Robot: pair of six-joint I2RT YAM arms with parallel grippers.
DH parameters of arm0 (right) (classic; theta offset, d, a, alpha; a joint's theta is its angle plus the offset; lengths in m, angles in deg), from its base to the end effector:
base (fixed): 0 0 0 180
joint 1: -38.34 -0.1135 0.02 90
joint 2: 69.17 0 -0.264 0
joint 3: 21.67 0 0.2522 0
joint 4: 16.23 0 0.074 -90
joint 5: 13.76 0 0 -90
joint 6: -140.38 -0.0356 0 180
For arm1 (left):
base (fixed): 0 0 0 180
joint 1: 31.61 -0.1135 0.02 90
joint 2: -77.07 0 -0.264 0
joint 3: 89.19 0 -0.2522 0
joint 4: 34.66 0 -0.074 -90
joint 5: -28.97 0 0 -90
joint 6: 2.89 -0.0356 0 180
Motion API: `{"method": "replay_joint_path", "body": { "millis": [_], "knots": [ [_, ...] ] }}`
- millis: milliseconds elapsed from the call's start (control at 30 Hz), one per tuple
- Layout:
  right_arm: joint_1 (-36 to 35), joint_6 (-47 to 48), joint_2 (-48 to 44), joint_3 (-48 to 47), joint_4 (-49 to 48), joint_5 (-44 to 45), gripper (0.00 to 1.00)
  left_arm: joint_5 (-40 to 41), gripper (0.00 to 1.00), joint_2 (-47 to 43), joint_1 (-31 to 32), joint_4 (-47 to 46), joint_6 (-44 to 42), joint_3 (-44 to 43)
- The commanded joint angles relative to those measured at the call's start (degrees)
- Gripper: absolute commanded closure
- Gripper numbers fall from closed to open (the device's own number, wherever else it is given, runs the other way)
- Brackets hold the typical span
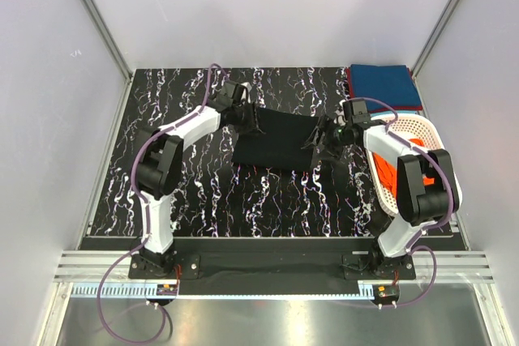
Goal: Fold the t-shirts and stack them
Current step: Fold the tshirt
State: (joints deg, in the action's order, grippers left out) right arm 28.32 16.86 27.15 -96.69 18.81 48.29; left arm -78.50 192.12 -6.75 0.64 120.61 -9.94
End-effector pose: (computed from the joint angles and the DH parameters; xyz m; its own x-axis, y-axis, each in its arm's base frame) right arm 0.3344 0.0760 0.1965 -0.9095 0.3347 -0.2467 0.1112 0.7675 0.6313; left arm 0.4003 -0.1973 0.2082 -0.8950 -0.1656 -0.4143 0.1002 0.8302 -0.5484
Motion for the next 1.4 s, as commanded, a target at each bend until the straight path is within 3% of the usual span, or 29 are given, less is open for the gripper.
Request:
{"method": "replay_joint_path", "body": {
  "millis": [0, 200, 367, 433, 467, 500, 600, 633, 800, 933, 1067, 1200, 1300, 1367],
  "knots": [
    [-2.5, -2.9, 0.3, 0.2, -5.2, 1.8, 0.29, 1.1, 0.63, -0.1, -0.6, -3.7, 0.4, 1.9],
    [-3.6, -0.9, 0.7, 5.3, -7.6, 6.2, 0.42, 7.5, 0.62, -1.3, -0.6, -3.4, 1.1, 8.1],
    [-3.6, 0.5, 3.4, 7.6, -13.3, 2.9, 0.43, 7.5, 0.62, -0.1, -0.4, -4.1, 1.0, 10.5],
    [-3.6, 1.3, 4.1, 7.9, -13.6, 3.1, 0.48, 8.1, 0.62, -0.3, -0.4, -4.4, 0.9, 11.4],
    [-3.6, 1.7, 4.1, 8.4, -13.8, 4.1, 0.52, 8.8, 0.62, -0.3, -0.3, -4.5, 0.8, 11.6],
    [-3.6, 1.9, 4.1, 8.7, -13.7, 4.7, 0.65, 9.1, 0.62, -0.6, -0.3, -4.7, 0.7, 11.7],
    [-3.6, 3.1, 3.8, 9.9, -13.6, 7.6, 0.87, 10.2, 0.62, -1.0, -0.3, -4.4, 0.5, 12.4],
    [-3.6, 3.8, 3.9, 10.2, -13.7, 8.9, 1.00, 10.9, 0.62, -1.3, -0.3, -4.2, 0.6, 12.9],
    [-3.6, 5.2, 3.7, 12.3, -13.7, 11.6, 1.00, 19.9, 0.62, -3.1, -0.3, -1.7, 1.7, 17.0],
    [-3.7, 5.5, 1.6, 13.3, -13.5, 10.6, 1.00, 21.5, 0.62, -6.5, -0.3, -1.3, 2.1, 19.0],
    [-3.6, 4.6, -2.5, 11.3, -10.5, 7.9, 0.61, 17.1, 0.59, -13.0, -0.3, -1.0, 1.0, 16.7],
    [-3.7, 4.0, -6.9, 6.1, 1.1, 8.9, 0.51, 15.8, 0.57, -17.8, -0.2, 3.2, 1.6, 12.2],
    [-3.6, 4.2, -9.5, 2.4, 5.9, 8.2, 0.54, 10.2, 0.56, -20.3, -0.2, 1.2, 1.7, 11.7],
    [-3.7, 3.5, -9.8, 0.3, 5.8, 4.4, 0.79, 3.7, 0.56, -19.9, 0.0, -1.0, 1.9, 11.5]
  ]
}}
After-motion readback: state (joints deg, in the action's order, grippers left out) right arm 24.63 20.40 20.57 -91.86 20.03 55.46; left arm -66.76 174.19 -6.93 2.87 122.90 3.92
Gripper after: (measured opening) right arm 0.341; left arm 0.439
